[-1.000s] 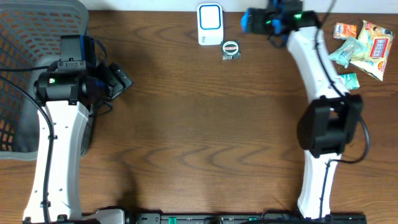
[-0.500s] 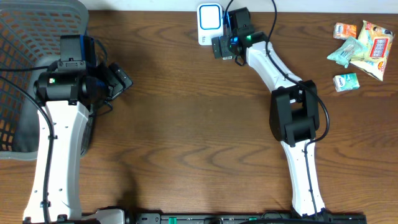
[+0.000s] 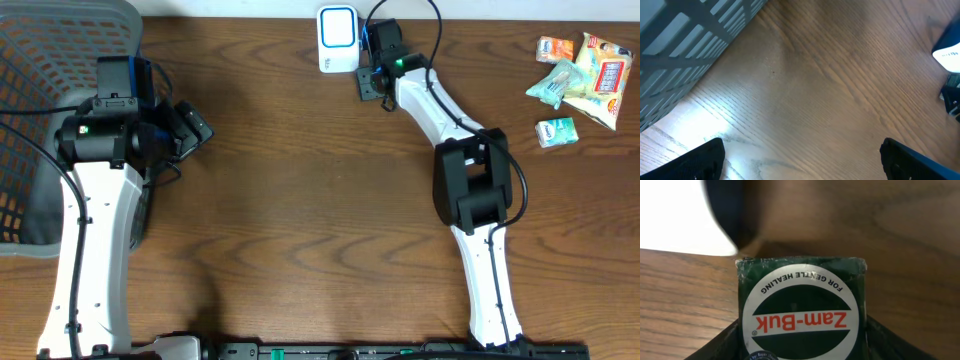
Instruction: Scan the item barcode
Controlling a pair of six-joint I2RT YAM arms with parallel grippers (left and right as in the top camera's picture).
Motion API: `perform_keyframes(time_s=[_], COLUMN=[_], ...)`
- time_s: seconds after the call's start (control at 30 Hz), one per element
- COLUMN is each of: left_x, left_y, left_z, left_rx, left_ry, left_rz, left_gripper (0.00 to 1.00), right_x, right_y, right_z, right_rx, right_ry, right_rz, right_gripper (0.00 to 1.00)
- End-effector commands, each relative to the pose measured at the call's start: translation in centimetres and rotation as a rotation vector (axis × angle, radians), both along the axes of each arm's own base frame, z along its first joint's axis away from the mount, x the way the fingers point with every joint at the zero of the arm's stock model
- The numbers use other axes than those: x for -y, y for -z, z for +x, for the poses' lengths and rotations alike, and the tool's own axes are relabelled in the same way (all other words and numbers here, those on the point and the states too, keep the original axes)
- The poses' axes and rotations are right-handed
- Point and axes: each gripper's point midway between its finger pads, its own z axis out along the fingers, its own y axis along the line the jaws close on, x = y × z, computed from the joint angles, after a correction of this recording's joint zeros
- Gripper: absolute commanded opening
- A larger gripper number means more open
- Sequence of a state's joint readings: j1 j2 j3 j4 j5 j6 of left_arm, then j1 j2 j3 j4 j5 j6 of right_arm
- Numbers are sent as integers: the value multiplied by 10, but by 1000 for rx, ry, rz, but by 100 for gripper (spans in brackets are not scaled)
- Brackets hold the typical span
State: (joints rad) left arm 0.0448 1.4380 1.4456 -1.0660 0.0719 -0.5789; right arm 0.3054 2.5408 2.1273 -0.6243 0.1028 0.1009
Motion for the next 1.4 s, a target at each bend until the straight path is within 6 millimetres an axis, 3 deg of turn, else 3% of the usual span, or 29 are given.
perform_keyframes(time_s=[0.0, 0.17, 0.3, 0.47, 0.6, 0.73, 0.8, 0.83, 0.87, 0.9, 1.03, 1.2, 1.37], left_x=[-4, -4, -4, -4, -4, -4, -4, -4, -4, -4, -4, -4, -4], left_y=[1, 1, 1, 1, 1, 1, 1, 1, 1, 1, 1, 1, 1], left_z=[0, 0, 0, 0, 0, 0, 0, 0, 0, 0, 0, 0, 0], left_rx=[-2, -2, -2, -2, -2, -2, -2, -2, -2, -2, -2, -2, -2], left_ry=[-12, -11, -12, -12, -12, -12, -12, -12, -12, -11, -12, -11, -12], left_rz=[11, 11, 11, 11, 11, 11, 11, 11, 11, 11, 11, 11, 11], left_gripper=[98, 98, 98, 98, 98, 98, 98, 98, 98, 98, 98, 98, 98], right_x=[24, 51, 91, 169, 241, 294, 314, 321, 329, 332, 335, 318, 285], right_y=[17, 14, 0, -25, -43, -50, -51, -50, -50, -50, -59, -113, -190], right_z=[-5, -10, -11, -17, -34, -51, -58, -62, -65, -68, -75, -77, -92], right_rx=[-54, -93, -110, -114, -137, -171, -185, -191, -198, -205, -216, -138, -27], right_ry=[60, 105, 171, 316, 439, 502, 537, 551, 565, 572, 579, 579, 595], right_rz=[-21, -35, -39, -108, -191, -222, -217, -217, -215, -211, -208, -160, 13], right_gripper=[63, 57, 55, 55, 54, 54, 57, 63, 85, 99, 99, 99, 99])
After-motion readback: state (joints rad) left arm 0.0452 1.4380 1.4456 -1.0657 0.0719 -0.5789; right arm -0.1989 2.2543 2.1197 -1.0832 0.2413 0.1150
